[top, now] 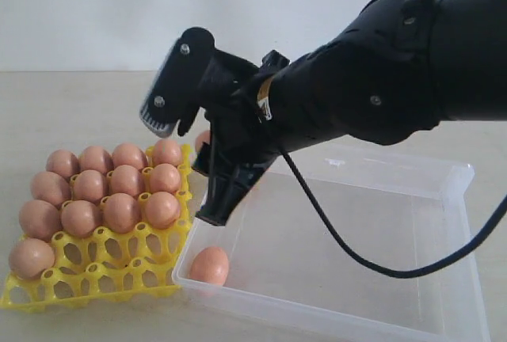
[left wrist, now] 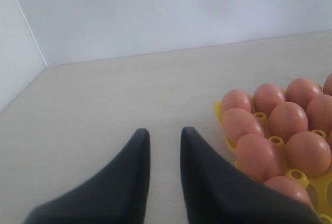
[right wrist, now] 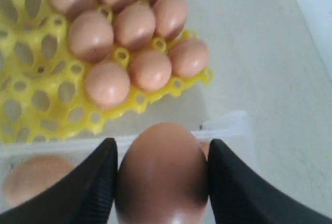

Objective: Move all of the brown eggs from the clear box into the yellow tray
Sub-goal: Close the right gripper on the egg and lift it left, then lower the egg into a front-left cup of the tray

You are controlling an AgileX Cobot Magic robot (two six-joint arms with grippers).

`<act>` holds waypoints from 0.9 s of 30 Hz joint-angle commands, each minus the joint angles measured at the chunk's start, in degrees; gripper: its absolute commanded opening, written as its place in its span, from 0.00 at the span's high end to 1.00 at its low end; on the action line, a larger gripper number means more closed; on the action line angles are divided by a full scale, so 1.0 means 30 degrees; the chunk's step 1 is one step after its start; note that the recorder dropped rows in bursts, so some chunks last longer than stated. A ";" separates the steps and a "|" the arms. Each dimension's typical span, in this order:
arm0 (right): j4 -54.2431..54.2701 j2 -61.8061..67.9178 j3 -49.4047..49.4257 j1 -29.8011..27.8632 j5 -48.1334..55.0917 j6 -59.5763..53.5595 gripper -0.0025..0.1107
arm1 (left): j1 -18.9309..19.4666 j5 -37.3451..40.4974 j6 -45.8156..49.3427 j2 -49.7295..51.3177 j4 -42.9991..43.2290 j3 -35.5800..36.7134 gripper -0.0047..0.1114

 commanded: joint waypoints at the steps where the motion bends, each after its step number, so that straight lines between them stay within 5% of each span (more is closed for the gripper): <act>1: 0.0080 -0.0302 -0.0057 0.0526 -0.2792 0.2238 0.98 | 0.0043 -0.0040 -0.0041 -0.0037 -0.0037 0.0072 0.77; 12: 0.0339 0.1272 -0.0057 0.2789 -0.8709 0.8496 0.98 | 0.0043 -0.0040 -0.0041 -0.0037 -0.0037 0.0072 0.77; 27: 0.0246 0.5563 -0.0175 0.3970 -1.4423 0.9492 0.98 | 0.0043 -0.0040 -0.0041 -0.0037 -0.0037 0.0072 0.77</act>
